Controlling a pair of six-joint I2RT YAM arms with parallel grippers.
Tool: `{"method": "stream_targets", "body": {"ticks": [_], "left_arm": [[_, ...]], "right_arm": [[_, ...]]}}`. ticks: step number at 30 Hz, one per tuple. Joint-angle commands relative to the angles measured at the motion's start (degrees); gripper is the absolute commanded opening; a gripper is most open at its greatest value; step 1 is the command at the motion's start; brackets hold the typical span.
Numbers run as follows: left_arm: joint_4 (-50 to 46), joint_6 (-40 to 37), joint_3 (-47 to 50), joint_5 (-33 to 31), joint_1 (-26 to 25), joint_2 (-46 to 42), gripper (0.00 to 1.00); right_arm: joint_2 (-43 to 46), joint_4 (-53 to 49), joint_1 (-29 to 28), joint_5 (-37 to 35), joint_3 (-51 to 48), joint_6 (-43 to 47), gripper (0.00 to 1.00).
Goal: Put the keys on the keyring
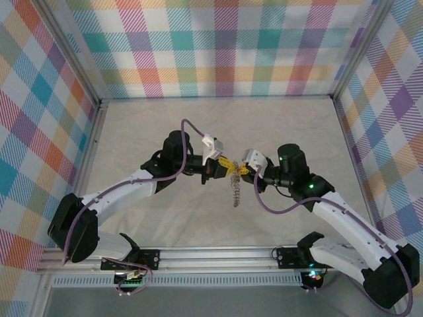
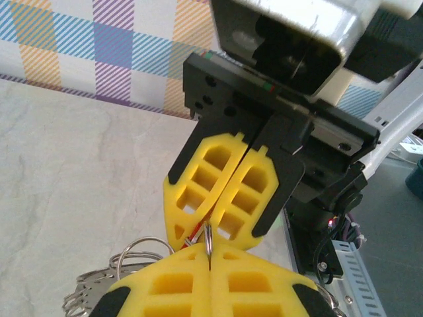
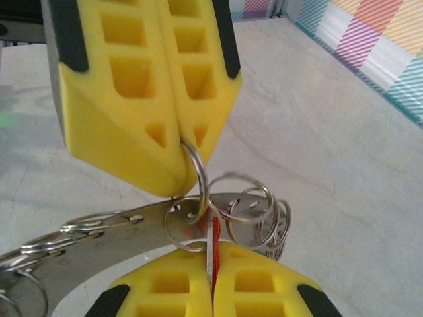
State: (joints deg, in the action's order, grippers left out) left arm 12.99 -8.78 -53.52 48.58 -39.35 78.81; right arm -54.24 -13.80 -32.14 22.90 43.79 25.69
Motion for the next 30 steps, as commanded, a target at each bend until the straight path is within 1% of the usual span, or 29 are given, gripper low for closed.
{"method": "stream_targets", "body": {"ticks": [1, 10, 22, 26, 30], "left_arm": [[-1.4, -2.3, -2.7, 1.0, -0.6, -0.2, 0.00], [-3.3, -3.0, -2.2, 0.1, -0.6, -0.6, 0.00], [-7.2, -5.3, -3.4, 0.0, -0.8, -0.2, 0.00], [-7.1, -5.1, -3.3, -0.1, -0.9, -0.2, 0.00], [-7.1, -5.0, -3.5, -0.1, -0.9, 0.0, 0.00]], "right_arm": [[0.6, -3.9, -0.2, 0.3, 3.3, 3.0, 0.00], [-0.1, -8.5, -0.2, 0.7, 6.1, 5.8, 0.00], [-3.3, -15.2, -0.2, 0.4, 11.9, 8.9, 0.00], [-5.6, -18.9, -0.3, 1.9, 15.1, 10.1, 0.00], [-5.9, -17.8, -0.4, 2.6, 14.9, 9.4, 0.00]]}}
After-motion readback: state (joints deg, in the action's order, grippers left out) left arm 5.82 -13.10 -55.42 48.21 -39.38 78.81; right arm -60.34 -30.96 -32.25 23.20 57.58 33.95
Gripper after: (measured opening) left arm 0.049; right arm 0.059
